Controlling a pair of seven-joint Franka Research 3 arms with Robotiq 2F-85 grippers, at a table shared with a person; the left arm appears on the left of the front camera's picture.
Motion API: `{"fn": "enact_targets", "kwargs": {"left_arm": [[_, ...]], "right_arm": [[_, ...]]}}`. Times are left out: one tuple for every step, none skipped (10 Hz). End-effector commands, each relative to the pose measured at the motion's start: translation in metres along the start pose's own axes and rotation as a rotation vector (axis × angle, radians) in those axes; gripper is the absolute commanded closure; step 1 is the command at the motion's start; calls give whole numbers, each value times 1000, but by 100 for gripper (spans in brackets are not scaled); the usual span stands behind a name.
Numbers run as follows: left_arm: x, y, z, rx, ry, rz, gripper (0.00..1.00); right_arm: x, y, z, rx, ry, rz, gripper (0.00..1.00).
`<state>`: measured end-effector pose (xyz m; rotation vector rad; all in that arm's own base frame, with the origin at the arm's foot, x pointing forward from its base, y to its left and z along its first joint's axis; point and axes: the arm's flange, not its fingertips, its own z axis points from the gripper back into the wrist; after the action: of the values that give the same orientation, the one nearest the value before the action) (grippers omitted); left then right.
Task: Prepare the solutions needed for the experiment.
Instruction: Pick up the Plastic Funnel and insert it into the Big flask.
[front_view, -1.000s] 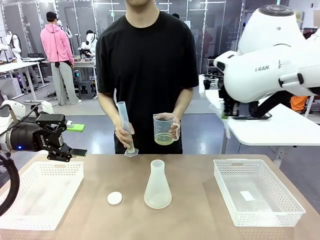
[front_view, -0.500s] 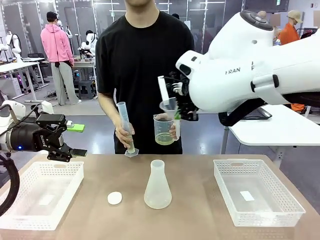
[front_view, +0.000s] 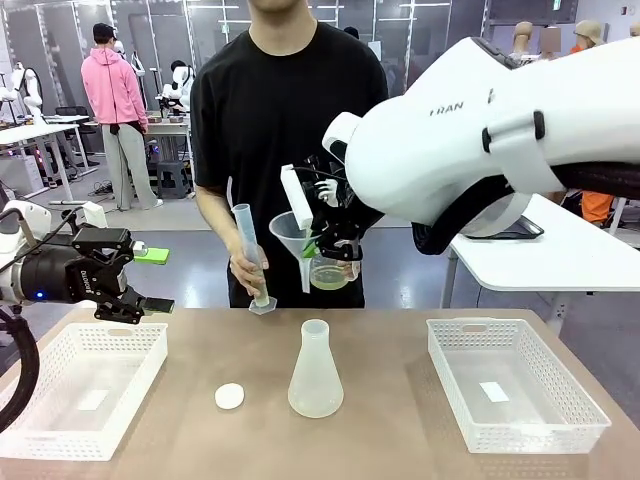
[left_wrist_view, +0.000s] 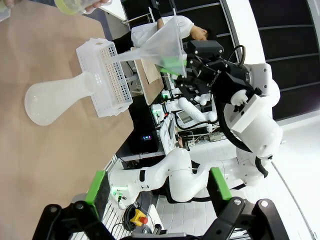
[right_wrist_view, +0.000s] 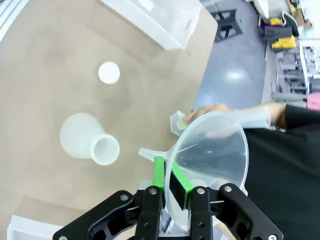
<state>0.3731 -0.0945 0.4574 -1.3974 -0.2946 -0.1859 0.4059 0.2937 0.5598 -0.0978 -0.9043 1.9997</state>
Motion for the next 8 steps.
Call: {"fn": "enact_targets", "kwargs": {"left_arm": [[0,-1,0,-16,1,-1,0],[0,-1,0,-16,1,-1,0],[0,-1,0,-16,1,-1,0],[0,-1,0,-16,1,-1,0],[0,-1,0,-16,1,-1,0],[0,-1,0,-16,1,-1,0],[0,-1,0,-16,1,-1,0],[0,-1,0,-16,1,-1,0]], "right_arm": [[-13,10,8,16,-41,19,93],[-11,14,10,25,-27,15,93],[-11,16,12,54,-10,-4,93],[-10,20,14,55,4,-2,93],[-7,23,15,54,6,-5,93],[-7,23,16,61,-6,-3,93],[-12,16,10,47,-8,-8,93],[-12,16,10,47,-8,-8,93]]}}
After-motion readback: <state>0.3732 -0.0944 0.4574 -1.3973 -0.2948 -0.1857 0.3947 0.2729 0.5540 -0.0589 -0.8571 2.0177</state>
